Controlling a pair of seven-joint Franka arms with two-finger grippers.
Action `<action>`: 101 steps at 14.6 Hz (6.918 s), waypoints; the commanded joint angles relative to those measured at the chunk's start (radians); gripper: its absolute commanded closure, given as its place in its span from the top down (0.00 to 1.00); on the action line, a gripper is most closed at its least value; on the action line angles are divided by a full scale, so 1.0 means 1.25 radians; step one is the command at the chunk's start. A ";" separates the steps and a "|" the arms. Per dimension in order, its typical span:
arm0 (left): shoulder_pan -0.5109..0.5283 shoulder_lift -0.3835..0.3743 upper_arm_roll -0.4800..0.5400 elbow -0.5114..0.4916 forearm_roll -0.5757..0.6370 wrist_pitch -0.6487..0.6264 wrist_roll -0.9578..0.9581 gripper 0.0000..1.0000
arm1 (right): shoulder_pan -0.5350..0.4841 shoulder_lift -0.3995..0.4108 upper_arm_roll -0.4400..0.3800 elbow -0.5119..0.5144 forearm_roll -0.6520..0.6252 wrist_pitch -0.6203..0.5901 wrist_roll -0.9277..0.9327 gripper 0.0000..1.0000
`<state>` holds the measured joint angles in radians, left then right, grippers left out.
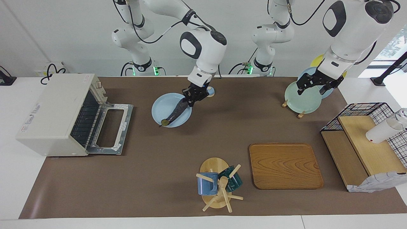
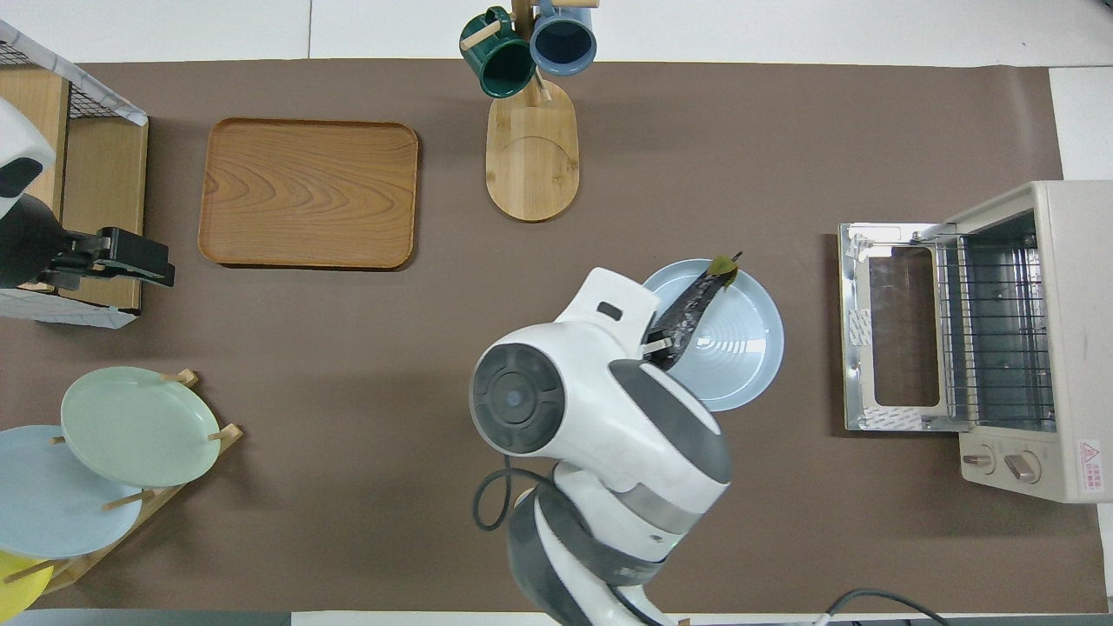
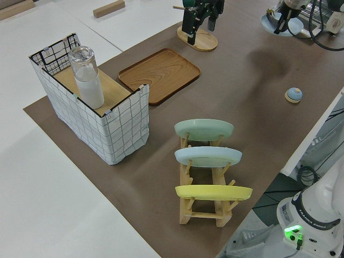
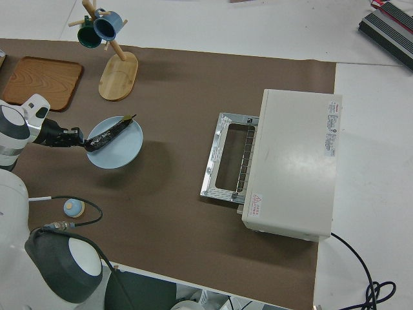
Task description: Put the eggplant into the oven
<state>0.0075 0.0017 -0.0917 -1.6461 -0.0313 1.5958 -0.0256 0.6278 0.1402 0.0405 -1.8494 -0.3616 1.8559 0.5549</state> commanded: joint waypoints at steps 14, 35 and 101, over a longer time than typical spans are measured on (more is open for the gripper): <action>0.014 -0.019 -0.004 -0.013 0.007 0.009 -0.002 1.00 | -0.558 -0.158 0.008 -0.328 -0.005 0.272 -0.422 0.00; 0.014 -0.019 -0.004 -0.013 0.007 0.009 -0.002 1.00 | -0.469 -0.137 0.012 -0.261 0.158 0.252 -0.393 0.00; 0.015 -0.019 -0.004 -0.013 0.007 0.009 -0.002 1.00 | -0.479 -0.135 -0.122 0.106 0.271 -0.216 -0.558 1.00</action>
<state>0.0167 -0.0020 -0.0903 -1.6459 -0.0313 1.5961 -0.0256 0.0190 -0.0300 -0.0921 -1.7267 -0.0522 1.6077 -0.1501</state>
